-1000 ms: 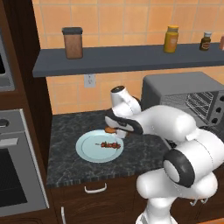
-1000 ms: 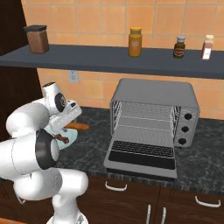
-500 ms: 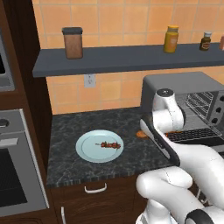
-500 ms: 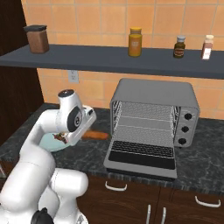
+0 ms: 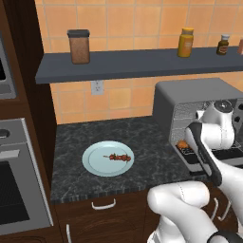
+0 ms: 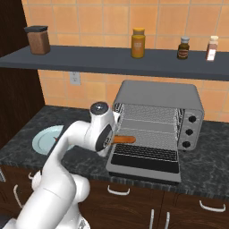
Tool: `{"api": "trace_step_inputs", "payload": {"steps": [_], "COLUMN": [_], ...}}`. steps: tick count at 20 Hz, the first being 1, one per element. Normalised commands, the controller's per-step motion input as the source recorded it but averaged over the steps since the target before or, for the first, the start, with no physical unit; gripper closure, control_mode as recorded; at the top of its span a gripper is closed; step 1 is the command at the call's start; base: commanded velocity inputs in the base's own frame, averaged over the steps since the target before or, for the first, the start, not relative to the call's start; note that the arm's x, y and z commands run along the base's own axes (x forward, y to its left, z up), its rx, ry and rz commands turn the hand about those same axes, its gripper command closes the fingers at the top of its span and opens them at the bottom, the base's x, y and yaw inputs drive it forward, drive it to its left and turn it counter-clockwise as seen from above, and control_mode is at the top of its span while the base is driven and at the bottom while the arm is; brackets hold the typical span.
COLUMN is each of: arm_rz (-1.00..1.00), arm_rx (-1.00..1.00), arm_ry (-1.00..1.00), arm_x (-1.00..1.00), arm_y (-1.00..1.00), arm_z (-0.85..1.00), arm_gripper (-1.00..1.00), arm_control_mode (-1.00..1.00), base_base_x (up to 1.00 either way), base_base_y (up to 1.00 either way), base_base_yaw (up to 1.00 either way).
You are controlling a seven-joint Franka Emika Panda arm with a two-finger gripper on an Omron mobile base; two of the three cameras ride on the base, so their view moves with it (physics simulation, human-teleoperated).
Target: Pick up the kebab skewer and baguette bread, and place them inside the toaster oven. Close the toaster oven door and start by setting the timer.
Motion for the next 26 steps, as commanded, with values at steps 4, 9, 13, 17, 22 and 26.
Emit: {"api": "trace_step_inputs", "payload": {"steps": [4, 9, 13, 17, 22, 26], "arm_rz": [-0.07, 0.0, -0.01, -0.02, -0.01, -0.01], "arm_rx": [0.13, 0.1, 0.03, 0.05, 0.03, 0.01], "arm_ry": [0.0, -0.02, -0.02, -0.07, -0.08, -0.03], "arm_x": [0.71, 0.64, 0.42, 0.27, 0.2, 0.11], "arm_y": [-0.78, -0.76, -0.14, -0.04, -0.12, -0.08], "arm_z": [0.24, 0.0, -0.29, -0.24, -0.26, -0.13], "arm_gripper": [1.0, 1.0, 1.0, 1.0, 1.0, 1.0], "arm_control_mode": [-1.0, -1.0, -1.0, -1.0, -1.0, -1.0], "base_base_x": [0.0, 0.0, 0.0, 0.0, 0.0, 0.0], "base_base_y": [0.0, 0.0, 0.0, 0.0, 0.0, 0.0], "base_base_yaw": [0.0, 0.0, 0.0, 0.0, 0.0, 0.0]}}
